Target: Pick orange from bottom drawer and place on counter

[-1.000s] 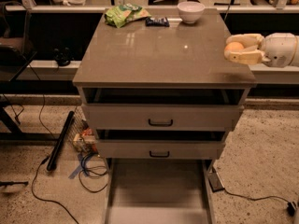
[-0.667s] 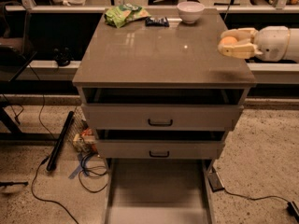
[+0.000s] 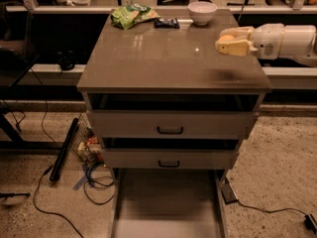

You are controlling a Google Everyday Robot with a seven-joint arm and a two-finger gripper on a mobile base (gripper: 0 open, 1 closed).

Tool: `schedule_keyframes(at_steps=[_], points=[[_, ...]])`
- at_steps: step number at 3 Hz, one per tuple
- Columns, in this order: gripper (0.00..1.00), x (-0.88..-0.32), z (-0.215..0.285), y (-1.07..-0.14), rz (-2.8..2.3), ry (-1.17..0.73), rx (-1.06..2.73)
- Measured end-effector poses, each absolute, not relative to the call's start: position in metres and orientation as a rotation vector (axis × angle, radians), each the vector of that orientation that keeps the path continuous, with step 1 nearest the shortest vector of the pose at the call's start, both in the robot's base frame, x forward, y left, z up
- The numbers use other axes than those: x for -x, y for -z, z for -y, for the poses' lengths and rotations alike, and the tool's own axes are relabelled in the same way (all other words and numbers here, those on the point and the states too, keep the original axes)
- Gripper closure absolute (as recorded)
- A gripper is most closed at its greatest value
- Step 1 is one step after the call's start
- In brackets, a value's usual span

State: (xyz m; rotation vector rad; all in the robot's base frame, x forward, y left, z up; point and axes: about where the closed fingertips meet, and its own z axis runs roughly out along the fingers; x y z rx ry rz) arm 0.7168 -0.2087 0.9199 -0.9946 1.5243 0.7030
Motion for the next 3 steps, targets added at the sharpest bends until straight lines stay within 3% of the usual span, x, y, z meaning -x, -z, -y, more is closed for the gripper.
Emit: schedule_keyframes(at_steps=[3], points=[[1.00, -0.765, 0.158, -0.902, -1.607, -0.675, 0.975]])
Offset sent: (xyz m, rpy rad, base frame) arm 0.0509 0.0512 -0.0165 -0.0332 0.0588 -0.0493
